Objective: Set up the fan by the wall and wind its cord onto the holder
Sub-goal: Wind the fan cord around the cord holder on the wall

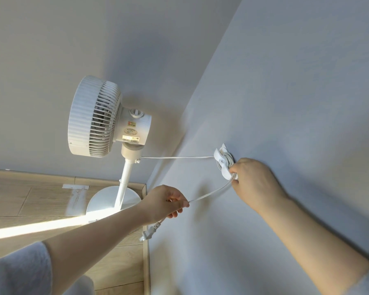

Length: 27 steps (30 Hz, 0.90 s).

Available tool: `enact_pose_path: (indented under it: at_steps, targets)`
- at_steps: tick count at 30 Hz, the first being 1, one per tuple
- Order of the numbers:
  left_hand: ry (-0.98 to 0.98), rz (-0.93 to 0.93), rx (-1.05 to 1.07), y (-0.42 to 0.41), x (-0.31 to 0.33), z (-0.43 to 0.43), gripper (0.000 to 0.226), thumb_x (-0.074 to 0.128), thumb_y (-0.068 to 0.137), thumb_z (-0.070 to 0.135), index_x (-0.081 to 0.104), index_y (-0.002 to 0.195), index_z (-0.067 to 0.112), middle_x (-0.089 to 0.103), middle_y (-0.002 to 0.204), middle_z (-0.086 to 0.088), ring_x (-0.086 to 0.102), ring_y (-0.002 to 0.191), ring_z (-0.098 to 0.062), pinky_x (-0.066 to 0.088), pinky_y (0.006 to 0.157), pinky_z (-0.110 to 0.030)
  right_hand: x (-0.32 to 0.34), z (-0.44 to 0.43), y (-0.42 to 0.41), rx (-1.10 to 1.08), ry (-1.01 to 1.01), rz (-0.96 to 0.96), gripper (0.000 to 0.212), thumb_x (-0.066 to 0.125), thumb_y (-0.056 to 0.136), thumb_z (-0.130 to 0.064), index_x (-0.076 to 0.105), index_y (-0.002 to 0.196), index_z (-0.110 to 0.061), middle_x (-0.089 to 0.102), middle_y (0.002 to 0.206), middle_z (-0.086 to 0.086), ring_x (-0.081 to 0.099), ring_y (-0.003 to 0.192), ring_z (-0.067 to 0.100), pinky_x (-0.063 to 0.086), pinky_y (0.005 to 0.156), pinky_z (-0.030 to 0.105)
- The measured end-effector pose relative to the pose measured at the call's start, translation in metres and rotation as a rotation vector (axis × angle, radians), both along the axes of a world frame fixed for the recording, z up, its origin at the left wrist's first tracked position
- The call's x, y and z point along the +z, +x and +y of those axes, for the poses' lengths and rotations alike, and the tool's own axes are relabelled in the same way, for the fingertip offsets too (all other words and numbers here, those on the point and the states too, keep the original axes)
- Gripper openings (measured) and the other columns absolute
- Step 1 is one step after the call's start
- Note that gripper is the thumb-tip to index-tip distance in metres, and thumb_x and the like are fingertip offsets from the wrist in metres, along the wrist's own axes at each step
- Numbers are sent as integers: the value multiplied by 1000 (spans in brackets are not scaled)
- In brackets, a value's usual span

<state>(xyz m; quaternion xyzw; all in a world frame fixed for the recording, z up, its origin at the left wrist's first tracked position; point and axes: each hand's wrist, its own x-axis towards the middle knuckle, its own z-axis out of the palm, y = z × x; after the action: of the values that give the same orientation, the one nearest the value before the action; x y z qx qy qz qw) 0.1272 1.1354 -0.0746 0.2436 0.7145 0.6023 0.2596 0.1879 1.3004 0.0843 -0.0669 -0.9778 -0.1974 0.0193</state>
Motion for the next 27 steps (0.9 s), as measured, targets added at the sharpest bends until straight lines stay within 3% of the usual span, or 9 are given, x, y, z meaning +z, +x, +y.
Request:
enact_pose_path:
  at_steps: [13, 19, 23, 27]
  targets:
    - [-99, -24, 10, 15, -15, 42, 14, 68, 80, 24, 74, 79, 12, 66, 65, 5, 60, 58, -10, 52, 60, -19, -42, -15, 21, -154, -209, 288, 19, 51, 86, -9, 63, 99, -3, 67, 90, 15, 63, 85, 32, 46, 70, 35]
    - [-150, 34, 46, 9, -22, 49, 15, 66, 81, 24, 72, 74, 12, 66, 61, 2, 57, 52, -7, 51, 60, -21, -49, -17, 18, -253, -275, 293, 20, 47, 91, -16, 60, 100, -5, 65, 103, 11, 61, 98, 27, 46, 80, 31]
    - [-203, 50, 144, -4, -32, 44, 18, 68, 79, 27, 66, 61, 25, 64, 56, 5, 56, 50, -7, 51, 61, -26, -43, -15, 15, -261, -321, 257, 23, 48, 90, -19, 62, 100, -3, 68, 104, 10, 63, 97, 27, 49, 81, 32]
    - [-241, 50, 234, -22, -35, 46, 19, 69, 79, 29, 64, 61, 27, 64, 57, 10, 60, 57, -9, 51, 64, -27, -34, -15, 13, -260, -374, 250, 24, 49, 89, -17, 64, 98, -1, 70, 98, 12, 65, 88, 28, 53, 76, 33]
